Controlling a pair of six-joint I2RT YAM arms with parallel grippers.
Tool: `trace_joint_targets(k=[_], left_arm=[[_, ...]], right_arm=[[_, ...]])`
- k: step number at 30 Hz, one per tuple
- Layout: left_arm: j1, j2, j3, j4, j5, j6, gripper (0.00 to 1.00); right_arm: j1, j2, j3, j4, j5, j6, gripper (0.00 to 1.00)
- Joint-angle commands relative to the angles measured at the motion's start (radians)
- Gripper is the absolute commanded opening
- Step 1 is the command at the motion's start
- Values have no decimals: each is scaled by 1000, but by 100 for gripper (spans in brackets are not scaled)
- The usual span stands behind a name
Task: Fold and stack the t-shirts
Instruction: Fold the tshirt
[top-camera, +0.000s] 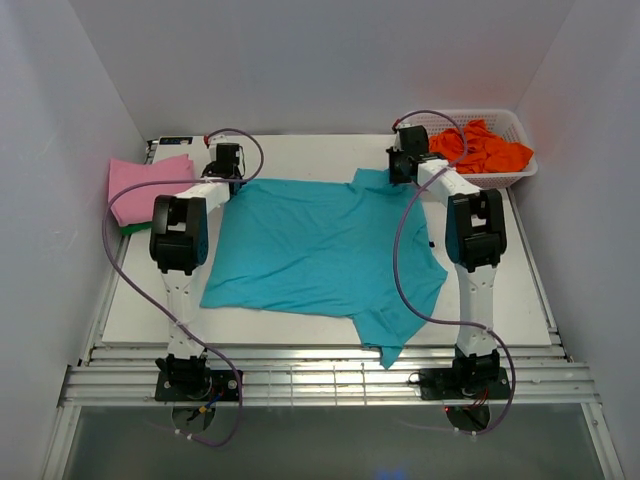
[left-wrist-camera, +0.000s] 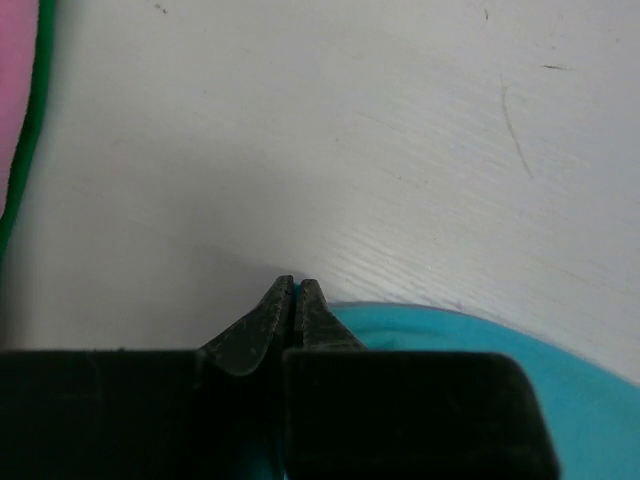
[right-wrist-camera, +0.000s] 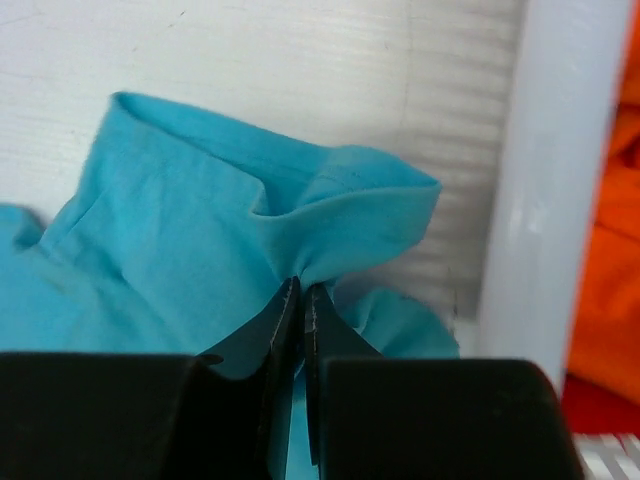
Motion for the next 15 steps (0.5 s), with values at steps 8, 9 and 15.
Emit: trace_joint_targets(k=[8,9,15], left_arm=[[-7,-294,-230,165,55,-21,0],[-8,-308,-256,165,55,-27,0],[-11,-406,-344,168,45,-41,0]], right_arm=[[21,-321,-290,96,35,-1,8],[24,-333,-307,94,37,1,8],[63,-451,-447,90,63,11,8]])
